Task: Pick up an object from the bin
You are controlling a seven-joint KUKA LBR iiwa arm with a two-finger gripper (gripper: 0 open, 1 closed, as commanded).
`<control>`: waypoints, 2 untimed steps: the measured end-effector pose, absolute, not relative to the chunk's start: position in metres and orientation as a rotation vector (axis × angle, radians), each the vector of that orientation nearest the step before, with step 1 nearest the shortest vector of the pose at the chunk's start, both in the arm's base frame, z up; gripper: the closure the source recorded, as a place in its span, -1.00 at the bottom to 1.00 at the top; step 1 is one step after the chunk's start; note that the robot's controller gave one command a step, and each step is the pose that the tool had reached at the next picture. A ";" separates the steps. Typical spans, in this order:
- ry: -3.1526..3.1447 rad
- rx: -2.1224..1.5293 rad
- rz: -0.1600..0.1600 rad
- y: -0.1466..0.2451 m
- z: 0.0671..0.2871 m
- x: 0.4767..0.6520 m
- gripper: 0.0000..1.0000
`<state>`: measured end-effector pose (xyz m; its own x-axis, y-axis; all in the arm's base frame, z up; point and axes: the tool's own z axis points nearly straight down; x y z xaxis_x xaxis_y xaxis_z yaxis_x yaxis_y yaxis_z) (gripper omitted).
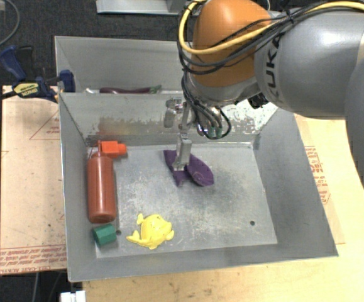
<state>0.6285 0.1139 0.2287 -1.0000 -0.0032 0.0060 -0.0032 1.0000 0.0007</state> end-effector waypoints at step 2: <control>-3.144 0.003 -0.003 0.113 0.234 0.630 -1.00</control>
Offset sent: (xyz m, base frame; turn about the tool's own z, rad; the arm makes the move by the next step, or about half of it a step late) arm 0.0040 -0.0591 -0.0777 -0.0990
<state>0.6300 0.1131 0.2336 -1.0000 -0.0019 -0.0021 -0.0019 1.0000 0.0016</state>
